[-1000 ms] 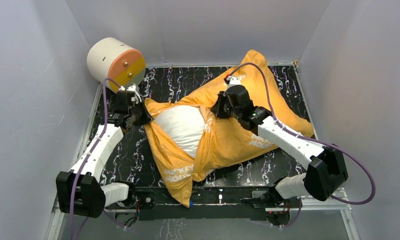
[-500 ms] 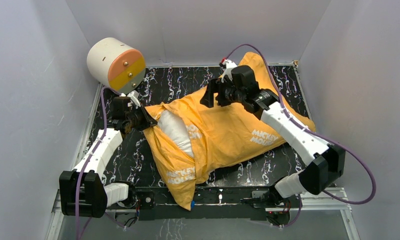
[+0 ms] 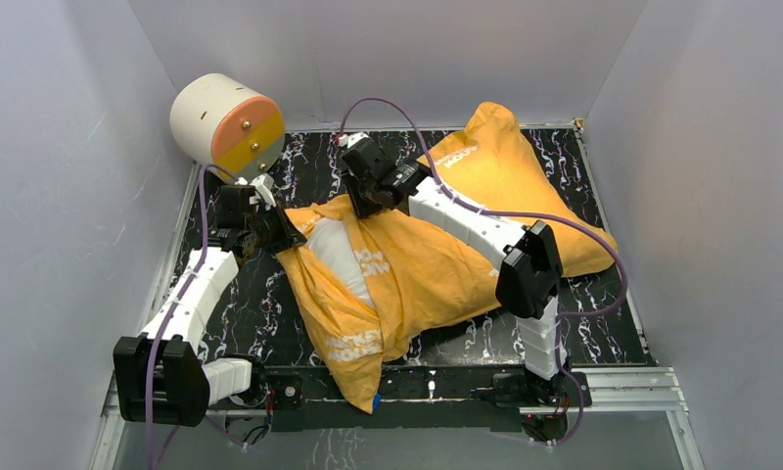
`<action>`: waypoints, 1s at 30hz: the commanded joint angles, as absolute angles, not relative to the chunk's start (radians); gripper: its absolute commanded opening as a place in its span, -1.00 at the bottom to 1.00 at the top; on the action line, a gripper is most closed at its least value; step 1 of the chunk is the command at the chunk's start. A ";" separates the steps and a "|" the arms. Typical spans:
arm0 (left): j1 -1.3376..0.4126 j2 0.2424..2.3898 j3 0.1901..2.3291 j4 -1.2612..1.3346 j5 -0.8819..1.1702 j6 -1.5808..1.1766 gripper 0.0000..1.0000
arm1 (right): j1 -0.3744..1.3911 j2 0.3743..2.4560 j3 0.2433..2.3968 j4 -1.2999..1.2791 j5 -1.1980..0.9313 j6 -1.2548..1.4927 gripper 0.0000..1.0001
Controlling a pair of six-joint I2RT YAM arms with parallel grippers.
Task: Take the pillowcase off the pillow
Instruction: Remove the pillow from the pillowcase.
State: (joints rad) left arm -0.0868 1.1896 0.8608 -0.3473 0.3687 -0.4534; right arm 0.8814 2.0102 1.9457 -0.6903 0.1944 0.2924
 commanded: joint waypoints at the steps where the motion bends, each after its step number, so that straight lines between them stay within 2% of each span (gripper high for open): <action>1: -0.084 1.175 0.910 -0.526 0.119 -0.407 -1.00 | 0.842 1.873 1.839 -0.570 0.543 0.280 -0.57; 2: -0.081 1.174 0.911 -0.542 0.072 -0.410 -1.00 | 0.822 1.819 1.785 -0.510 0.567 0.273 -0.66; 5: -0.070 1.161 0.904 -0.570 -0.018 -0.423 -1.00 | 0.687 1.743 1.723 -0.455 0.548 0.300 -0.73; 8: -0.041 1.151 0.843 -0.564 -0.181 -0.444 -1.00 | 0.513 1.741 1.666 -0.413 0.367 0.301 -0.91; 9: -0.010 1.158 0.823 -0.559 -0.164 -0.441 -1.00 | 0.462 1.773 1.687 -0.447 0.270 0.325 -1.00; 10: 0.046 1.169 0.818 -0.561 -0.113 -0.432 -1.00 | 0.431 1.808 1.722 -0.553 0.179 0.356 -1.00; 12: 0.072 1.170 0.816 -0.557 -0.045 -0.429 -1.00 | 0.444 1.825 1.690 -0.561 0.072 0.348 -1.00; 15: 0.072 1.139 0.792 -0.475 0.159 -0.410 -1.00 | 0.504 1.765 1.592 -0.467 0.058 0.343 -1.00; 17: 0.072 1.147 0.797 -0.460 0.281 -0.400 -1.00 | 0.507 1.730 1.608 -0.475 0.014 0.338 -0.96; 19: 0.073 1.159 0.816 -0.454 0.349 -0.393 -1.00 | 0.514 1.704 1.668 -0.514 -0.066 0.313 -0.73; 23: 0.072 1.180 0.871 -0.457 0.414 -0.402 -1.00 | 0.563 1.650 1.771 -0.604 -0.196 0.251 0.03; 26: 0.072 1.194 0.922 -0.464 0.463 -0.408 -1.00 | 0.598 1.565 1.691 -0.602 -0.380 0.256 0.49; 27: 0.072 1.197 0.936 -0.467 0.481 -0.410 -1.00 | 0.605 1.512 1.614 -0.592 -0.423 0.274 0.59; 30: 0.072 1.203 0.971 -0.488 0.510 -0.411 -1.00 | 0.663 1.385 1.440 -0.566 -0.423 0.328 0.67</action>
